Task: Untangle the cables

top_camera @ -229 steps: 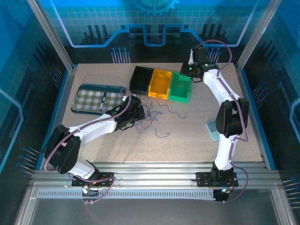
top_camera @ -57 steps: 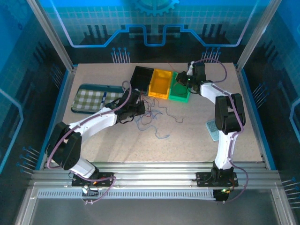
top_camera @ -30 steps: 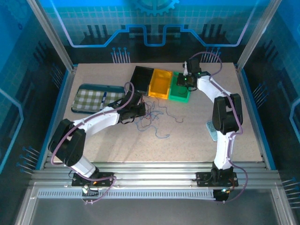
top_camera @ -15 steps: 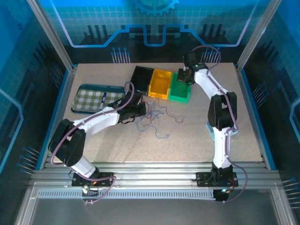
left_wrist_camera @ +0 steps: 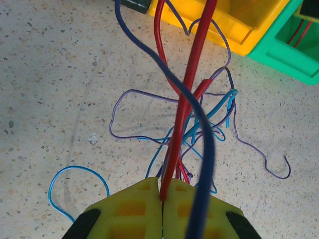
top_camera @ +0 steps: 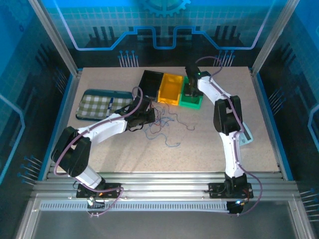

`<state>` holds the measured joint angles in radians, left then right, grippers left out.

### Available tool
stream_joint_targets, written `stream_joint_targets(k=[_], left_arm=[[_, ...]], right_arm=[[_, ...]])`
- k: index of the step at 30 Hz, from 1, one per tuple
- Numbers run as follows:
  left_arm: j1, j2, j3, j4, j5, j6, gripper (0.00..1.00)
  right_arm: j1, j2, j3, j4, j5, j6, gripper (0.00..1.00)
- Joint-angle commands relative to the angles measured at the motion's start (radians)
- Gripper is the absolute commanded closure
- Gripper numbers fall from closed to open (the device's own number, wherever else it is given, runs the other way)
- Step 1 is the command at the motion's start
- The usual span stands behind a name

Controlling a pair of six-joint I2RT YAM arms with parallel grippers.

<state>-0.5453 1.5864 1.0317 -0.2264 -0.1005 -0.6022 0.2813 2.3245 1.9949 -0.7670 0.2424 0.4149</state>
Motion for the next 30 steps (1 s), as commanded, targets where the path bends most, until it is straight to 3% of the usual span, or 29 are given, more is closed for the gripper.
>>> stream_joint_targets(k=[1, 7, 13, 20, 24, 30], left_arm=[[-0.004, 0.002, 0.024, 0.022, 0.002, 0.006, 1.0], [-0.004, 0.017, 0.033, 0.027, 0.022, 0.011, 1.0], [-0.005, 0.019, 0.031, 0.029, 0.032, 0.015, 1.0], [-0.005, 0.02, 0.027, 0.035, 0.032, 0.021, 1.0], [-0.005, 0.013, 0.023, 0.038, 0.026, 0.022, 1.0], [-0.004, 0.006, 0.019, 0.035, 0.009, 0.023, 1.0]], right_arm=[[0.005, -0.152, -0.112, 0.204, 0.009, -0.04, 1.0], [0.023, -0.227, -0.182, 0.366, 0.035, -0.106, 1.0], [0.033, -0.342, -0.36, 0.48, -0.025, -0.1, 1.0], [0.005, -0.402, -0.488, 0.426, -0.076, -0.01, 1.0], [-0.023, -0.334, -0.423, 0.376, -0.124, 0.057, 1.0], [-0.052, -0.153, -0.179, 0.261, -0.21, 0.104, 1.0]])
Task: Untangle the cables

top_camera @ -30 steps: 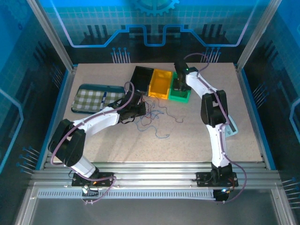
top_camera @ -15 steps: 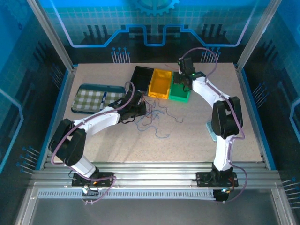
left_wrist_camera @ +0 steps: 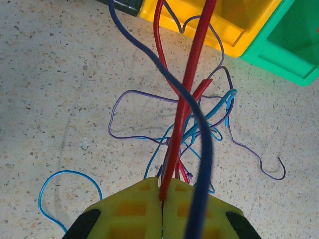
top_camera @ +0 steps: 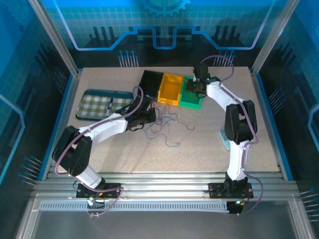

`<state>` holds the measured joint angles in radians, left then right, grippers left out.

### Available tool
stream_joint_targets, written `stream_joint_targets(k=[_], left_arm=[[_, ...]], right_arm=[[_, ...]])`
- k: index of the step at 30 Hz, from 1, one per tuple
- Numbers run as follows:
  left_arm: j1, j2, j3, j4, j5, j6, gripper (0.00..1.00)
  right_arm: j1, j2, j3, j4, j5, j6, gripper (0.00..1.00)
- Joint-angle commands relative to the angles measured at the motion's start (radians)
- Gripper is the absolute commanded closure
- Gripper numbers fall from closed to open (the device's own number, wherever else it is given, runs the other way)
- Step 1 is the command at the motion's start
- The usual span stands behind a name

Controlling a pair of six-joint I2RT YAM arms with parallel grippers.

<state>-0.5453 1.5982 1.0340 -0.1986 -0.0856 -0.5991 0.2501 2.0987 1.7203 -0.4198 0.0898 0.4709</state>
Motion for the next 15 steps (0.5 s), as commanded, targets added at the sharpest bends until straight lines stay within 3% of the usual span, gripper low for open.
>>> stream_joint_targets(k=[1, 6, 10, 15], left_arm=[[-0.004, -0.009, 0.016, 0.005, -0.008, 0.021, 1.0], [-0.004, -0.014, 0.017, -0.004, -0.021, 0.025, 1.0], [-0.004, -0.009, 0.024, -0.01, -0.022, 0.03, 1.0], [-0.004, 0.001, 0.035, -0.01, -0.018, 0.033, 1.0]], right_arm=[[-0.024, 0.107, 0.143, -0.118, -0.07, 0.049, 1.0], [-0.035, 0.21, 0.269, -0.181, -0.164, 0.062, 1.0], [-0.049, 0.222, 0.243, -0.156, -0.253, 0.113, 1.0], [-0.068, 0.222, 0.193, -0.146, -0.256, 0.182, 1.0]])
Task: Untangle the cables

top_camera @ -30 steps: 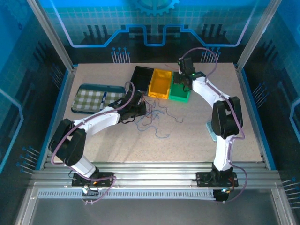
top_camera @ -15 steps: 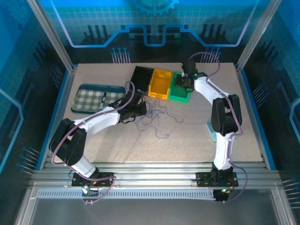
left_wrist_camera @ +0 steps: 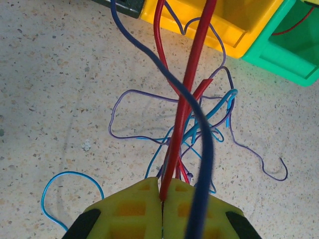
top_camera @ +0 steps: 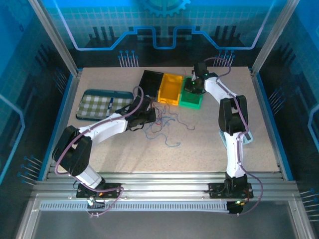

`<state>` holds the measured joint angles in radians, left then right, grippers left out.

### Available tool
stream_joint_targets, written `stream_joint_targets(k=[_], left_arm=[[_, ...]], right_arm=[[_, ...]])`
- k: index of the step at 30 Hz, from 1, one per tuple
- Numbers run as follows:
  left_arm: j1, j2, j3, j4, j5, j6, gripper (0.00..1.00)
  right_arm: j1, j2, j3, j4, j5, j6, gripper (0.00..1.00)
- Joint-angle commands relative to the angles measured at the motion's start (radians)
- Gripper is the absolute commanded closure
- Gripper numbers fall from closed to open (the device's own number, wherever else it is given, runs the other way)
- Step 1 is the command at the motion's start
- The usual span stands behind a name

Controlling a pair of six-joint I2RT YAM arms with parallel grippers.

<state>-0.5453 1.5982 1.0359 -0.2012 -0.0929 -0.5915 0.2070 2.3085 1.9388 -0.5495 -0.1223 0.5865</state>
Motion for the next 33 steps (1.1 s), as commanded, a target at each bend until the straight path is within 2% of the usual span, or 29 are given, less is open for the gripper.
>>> stream_joint_targets(k=[1, 3, 7, 17, 25, 33], left_arm=[[-0.004, 0.003, 0.035, -0.007, -0.01, 0.027, 1.0], [-0.004, 0.006, 0.038, -0.007, -0.009, 0.026, 1.0], [-0.004, 0.008, 0.041, -0.009, -0.01, 0.029, 1.0], [-0.004, 0.002, 0.039, -0.007, -0.018, 0.021, 1.0], [-0.004, 0.006, 0.044, 0.005, -0.007, 0.018, 1.0], [-0.003, 0.008, 0.044, 0.009, 0.01, 0.021, 1.0]], right_arm=[[-0.035, 0.012, -0.032, -0.017, -0.049, 0.1, 1.0], [-0.051, 0.012, -0.039, -0.013, -0.059, 0.149, 0.99], [-0.061, 0.012, -0.015, -0.038, -0.032, 0.179, 0.91], [-0.006, 0.1, 0.126, -0.246, 0.128, 0.067, 0.8], [0.047, 0.051, 0.18, -0.266, 0.243, -0.045, 0.57], [0.077, 0.024, 0.277, -0.332, 0.332, -0.084, 0.41]])
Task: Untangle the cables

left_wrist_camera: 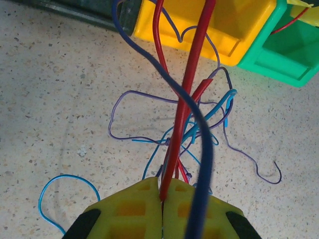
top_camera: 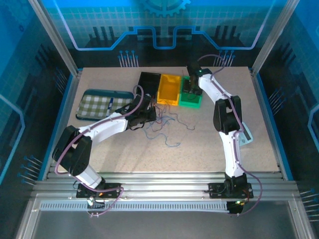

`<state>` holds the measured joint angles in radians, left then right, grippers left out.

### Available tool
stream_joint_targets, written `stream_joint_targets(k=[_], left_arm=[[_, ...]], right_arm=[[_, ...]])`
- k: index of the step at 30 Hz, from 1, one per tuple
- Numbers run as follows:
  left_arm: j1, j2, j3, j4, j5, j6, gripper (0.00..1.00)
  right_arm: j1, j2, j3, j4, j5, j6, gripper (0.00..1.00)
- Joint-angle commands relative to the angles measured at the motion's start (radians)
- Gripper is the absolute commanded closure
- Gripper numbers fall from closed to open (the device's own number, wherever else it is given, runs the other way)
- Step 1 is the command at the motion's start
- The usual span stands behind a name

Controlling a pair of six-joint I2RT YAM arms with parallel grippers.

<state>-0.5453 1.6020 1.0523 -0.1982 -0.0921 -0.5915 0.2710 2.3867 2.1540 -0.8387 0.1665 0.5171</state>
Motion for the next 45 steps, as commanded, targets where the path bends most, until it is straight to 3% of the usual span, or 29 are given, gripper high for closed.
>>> stream_joint_targets(k=[1, 12, 23, 32, 35, 39, 41, 45], left_arm=[[-0.004, 0.002, 0.026, 0.008, 0.009, 0.02, 1.0], [-0.003, 0.005, 0.029, 0.026, 0.027, 0.033, 1.0], [-0.004, 0.045, 0.075, 0.019, 0.058, 0.059, 1.0], [-0.004, 0.056, 0.078, 0.009, 0.083, 0.08, 1.0], [-0.004, 0.053, 0.065, 0.009, 0.096, 0.105, 1.0], [0.0, 0.039, 0.038, 0.042, 0.18, 0.175, 1.0], [0.011, 0.039, 0.027, 0.052, 0.248, 0.202, 1.0], [0.031, 0.024, -0.016, 0.105, 0.364, 0.265, 1.0]], right_arm=[[0.014, -0.055, 0.072, -0.057, 0.051, -0.014, 0.38], [0.02, -0.115, 0.021, -0.042, 0.018, 0.014, 0.34], [0.052, -0.2, -0.239, 0.168, 0.005, -0.005, 0.35], [0.129, -0.54, -0.601, 0.44, 0.131, -0.128, 0.35], [0.134, -0.662, -0.728, 0.484, 0.036, -0.146, 0.35], [0.133, -0.789, -0.903, 0.618, -0.27, -0.181, 0.41], [0.13, -0.812, -0.947, 0.65, -0.4, -0.184, 0.47], [0.13, -0.81, -0.971, 0.654, -0.513, -0.156, 0.69]])
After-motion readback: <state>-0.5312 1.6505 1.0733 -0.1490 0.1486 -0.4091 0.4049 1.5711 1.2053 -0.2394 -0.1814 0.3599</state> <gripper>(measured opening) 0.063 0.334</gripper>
